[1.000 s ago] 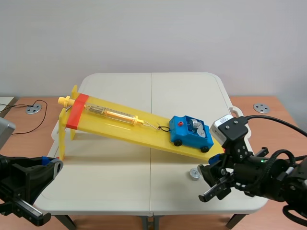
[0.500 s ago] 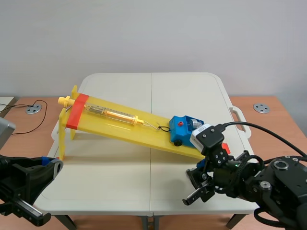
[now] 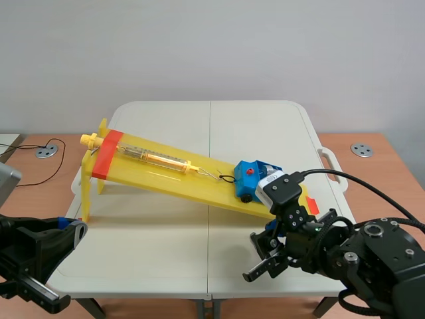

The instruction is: Place the four metal weights on the blue cart on the ramp.

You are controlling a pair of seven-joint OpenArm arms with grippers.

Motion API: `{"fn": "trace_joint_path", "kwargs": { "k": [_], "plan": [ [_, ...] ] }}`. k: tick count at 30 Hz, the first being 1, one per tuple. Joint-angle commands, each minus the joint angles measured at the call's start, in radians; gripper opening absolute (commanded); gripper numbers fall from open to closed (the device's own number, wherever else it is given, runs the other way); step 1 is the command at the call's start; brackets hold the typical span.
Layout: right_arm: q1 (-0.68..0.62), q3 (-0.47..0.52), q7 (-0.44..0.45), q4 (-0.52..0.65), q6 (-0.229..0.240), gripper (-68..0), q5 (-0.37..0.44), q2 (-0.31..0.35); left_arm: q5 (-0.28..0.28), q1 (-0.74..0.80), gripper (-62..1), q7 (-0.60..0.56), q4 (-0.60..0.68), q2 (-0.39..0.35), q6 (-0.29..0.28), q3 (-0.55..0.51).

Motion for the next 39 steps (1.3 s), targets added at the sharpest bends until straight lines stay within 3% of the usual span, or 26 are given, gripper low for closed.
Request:
{"fn": "trace_joint_path", "kwargs": {
  "k": [1, 7, 21, 35, 39],
  "plan": [
    [0.081, 0.006, 0.141, 0.03, -0.023, -45.5, 0.029, 0.0, -0.077, -0.008, -58.2, -0.11, 0.055, 0.002, -0.025, -0.001],
    [0.081, 0.006, 0.142, 0.003, -0.06, -45.5, 0.016, 0.0, -0.077, -0.008, -58.2, -0.11, 0.055, 0.002, -0.025, -0.001],
    [0.081, 0.006, 0.171, -0.035, -0.06, -46.0, 0.014, 0.0, -0.077, -0.008, -58.2, -0.111, 0.055, 0.002, -0.025, -0.001],
    [0.081, 0.006, 0.087, -0.058, -0.08, -66.9, -0.004, 0.003, -0.077, -0.008, -58.2, -0.111, 0.055, 0.002, -0.025, -0.001],
    [0.081, 0.006, 0.078, -0.061, -0.082, -66.9, -0.012, 0.008, -0.077, -0.008, -58.2, -0.111, 0.055, 0.002, -0.025, -0.001]
  ]
}}
